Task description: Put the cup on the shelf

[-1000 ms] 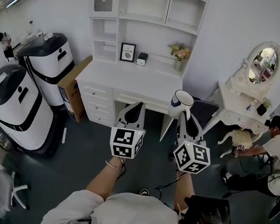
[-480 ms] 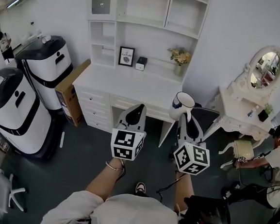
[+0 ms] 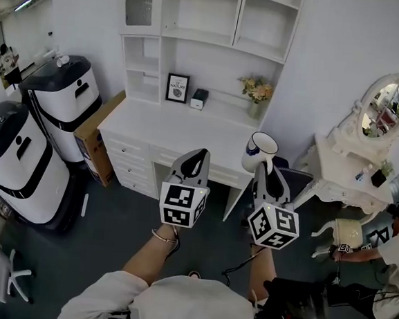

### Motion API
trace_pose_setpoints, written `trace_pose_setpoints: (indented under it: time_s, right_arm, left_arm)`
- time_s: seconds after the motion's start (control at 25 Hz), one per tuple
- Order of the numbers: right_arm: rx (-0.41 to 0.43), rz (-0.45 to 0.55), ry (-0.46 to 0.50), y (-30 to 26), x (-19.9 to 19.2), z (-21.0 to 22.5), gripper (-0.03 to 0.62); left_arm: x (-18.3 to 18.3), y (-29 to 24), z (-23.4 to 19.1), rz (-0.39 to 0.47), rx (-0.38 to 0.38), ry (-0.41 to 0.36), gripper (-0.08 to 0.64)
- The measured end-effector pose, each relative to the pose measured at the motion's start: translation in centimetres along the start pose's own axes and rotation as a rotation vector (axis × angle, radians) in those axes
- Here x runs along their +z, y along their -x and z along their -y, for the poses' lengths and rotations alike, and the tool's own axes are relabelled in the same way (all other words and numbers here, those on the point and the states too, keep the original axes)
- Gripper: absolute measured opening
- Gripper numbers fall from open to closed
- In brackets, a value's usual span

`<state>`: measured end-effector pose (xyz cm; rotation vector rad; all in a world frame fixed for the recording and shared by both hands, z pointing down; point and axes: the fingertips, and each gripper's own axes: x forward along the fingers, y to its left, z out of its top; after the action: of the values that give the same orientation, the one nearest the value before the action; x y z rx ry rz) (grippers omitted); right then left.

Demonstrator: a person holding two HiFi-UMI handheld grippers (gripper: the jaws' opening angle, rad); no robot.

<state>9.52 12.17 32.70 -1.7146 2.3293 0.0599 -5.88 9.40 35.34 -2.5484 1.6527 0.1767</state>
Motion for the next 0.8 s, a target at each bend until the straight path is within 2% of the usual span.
trace_pose_setpoints:
  time_s: [0.8]
  right_arm:
    - [0.033,-0.014,0.0,-7.2,-1.0,8.1,0.074]
  left_arm:
    - [-1.3,-10.8,1.1,0.0,0.025,0.009,0.008]
